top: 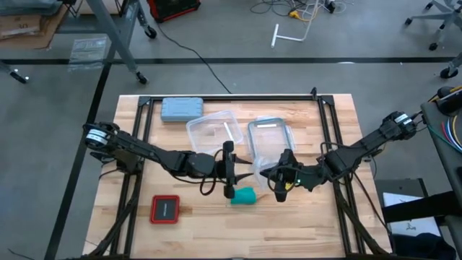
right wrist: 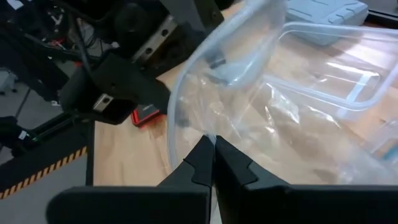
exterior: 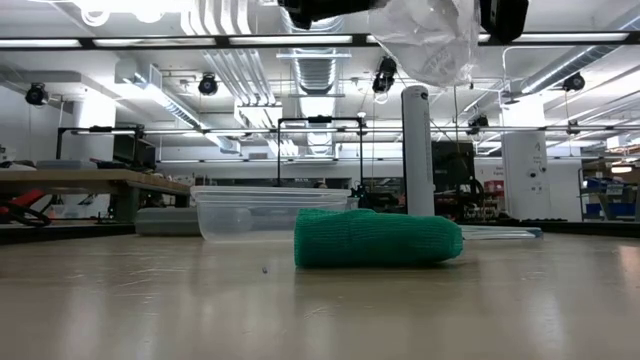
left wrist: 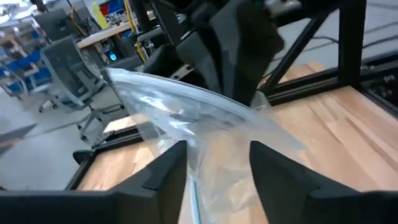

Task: Roll bandage
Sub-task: Open the transparent zip bag

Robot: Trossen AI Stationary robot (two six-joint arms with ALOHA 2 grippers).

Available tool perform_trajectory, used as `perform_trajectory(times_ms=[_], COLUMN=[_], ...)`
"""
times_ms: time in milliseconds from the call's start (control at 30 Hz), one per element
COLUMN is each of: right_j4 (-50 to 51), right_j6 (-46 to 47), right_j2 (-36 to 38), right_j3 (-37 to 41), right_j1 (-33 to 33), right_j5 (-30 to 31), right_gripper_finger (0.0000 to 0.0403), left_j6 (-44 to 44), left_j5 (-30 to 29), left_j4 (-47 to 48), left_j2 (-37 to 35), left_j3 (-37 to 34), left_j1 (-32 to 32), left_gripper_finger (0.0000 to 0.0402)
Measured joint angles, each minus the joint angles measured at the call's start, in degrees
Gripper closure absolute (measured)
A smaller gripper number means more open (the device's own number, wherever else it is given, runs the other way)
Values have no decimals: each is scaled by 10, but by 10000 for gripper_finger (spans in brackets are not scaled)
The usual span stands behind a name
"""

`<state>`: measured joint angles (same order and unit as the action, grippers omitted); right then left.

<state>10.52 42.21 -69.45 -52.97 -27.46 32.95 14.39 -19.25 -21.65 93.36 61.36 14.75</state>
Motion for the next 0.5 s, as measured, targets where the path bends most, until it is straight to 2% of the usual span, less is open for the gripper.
perform_trajectory(times_ms=[167,400,500], right_j4=[-14,-24,-25], right_j6=[-13,-18,-19], right_j2=[0,0,0], right_j3=[0,0,0], right_j1=[0,0,0], right_j5=[-1,-6,-9], right_gripper_finger=[403,403,403], left_j6=[-25,-22,-5], left_j5=[12,72,86], left_j4=[-4,-8,-8], left_j2=[6,47,56], left_j3=[1,36,48], left_j1=[-7,-11,-10], left_gripper_finger=[283,297,322])
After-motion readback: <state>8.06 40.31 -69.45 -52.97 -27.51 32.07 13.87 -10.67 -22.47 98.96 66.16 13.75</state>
